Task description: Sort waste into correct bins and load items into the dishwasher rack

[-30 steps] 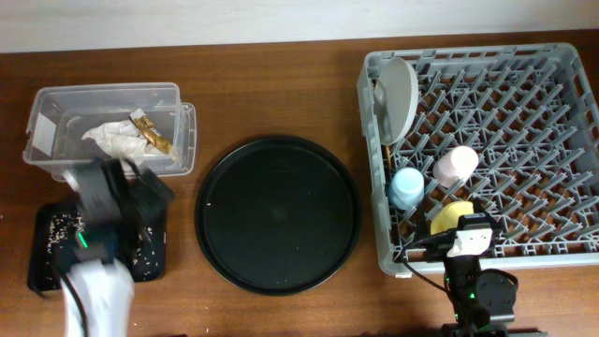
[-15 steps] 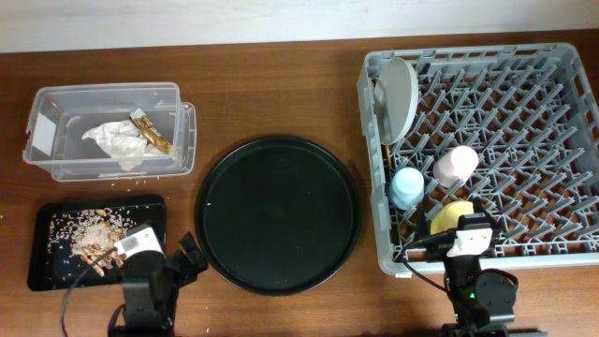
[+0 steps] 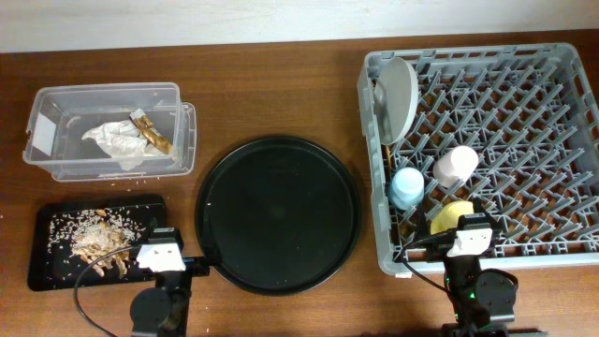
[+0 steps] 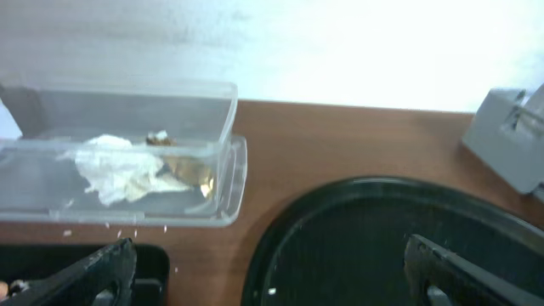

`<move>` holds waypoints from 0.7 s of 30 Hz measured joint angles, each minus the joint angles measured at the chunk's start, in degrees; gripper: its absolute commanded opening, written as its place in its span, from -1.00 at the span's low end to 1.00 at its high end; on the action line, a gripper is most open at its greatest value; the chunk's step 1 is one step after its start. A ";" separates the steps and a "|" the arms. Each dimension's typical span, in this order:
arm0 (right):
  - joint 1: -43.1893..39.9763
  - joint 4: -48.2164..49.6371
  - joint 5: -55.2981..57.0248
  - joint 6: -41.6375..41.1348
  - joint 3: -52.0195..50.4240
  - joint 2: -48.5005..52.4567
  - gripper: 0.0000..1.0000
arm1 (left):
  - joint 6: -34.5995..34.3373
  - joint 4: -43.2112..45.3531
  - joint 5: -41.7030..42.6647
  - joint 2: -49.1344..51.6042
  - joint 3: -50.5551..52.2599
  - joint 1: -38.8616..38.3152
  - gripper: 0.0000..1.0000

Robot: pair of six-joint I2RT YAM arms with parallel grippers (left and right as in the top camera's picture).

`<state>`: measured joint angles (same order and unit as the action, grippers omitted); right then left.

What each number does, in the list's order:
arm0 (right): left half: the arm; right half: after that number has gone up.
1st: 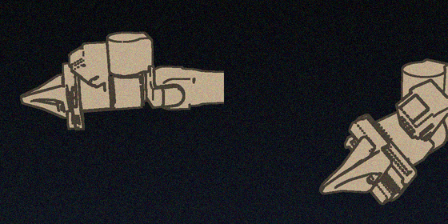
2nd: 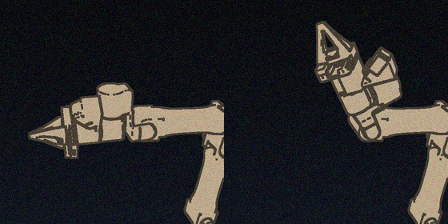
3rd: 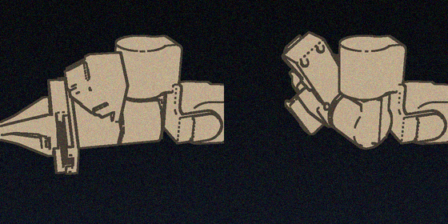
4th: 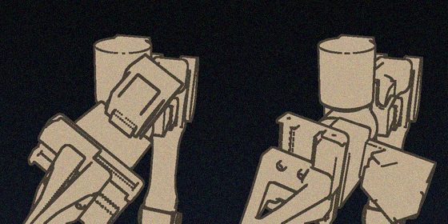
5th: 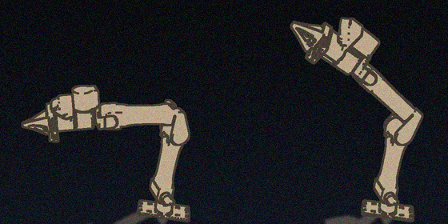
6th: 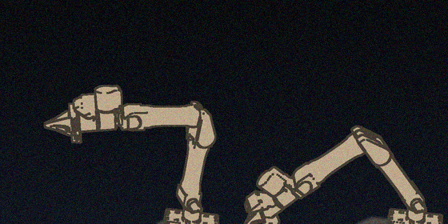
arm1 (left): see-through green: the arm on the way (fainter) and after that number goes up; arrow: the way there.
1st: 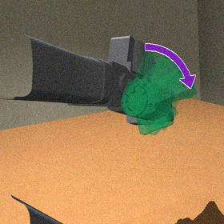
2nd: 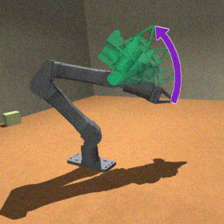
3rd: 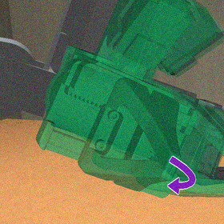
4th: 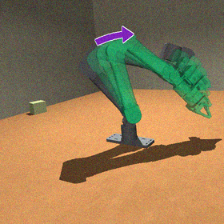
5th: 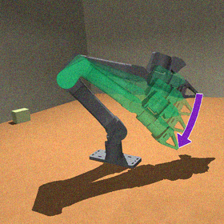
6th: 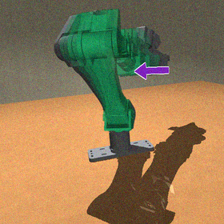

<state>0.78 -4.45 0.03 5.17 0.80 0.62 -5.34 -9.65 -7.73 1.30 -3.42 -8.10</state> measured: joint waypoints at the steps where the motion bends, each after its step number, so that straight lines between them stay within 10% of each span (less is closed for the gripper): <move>1: 0.00 -0.02 0.00 0.02 0.00 0.00 0.97 | 0.00 0.13 0.04 -0.39 0.00 0.00 0.98; 21: 0.00 -0.02 0.00 0.00 0.00 0.00 0.97 | 15.65 5.01 9.05 -0.52 2.47 8.35 0.98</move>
<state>0.78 -4.47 0.03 5.17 0.80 0.62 10.31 -4.64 1.32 0.78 -0.95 0.25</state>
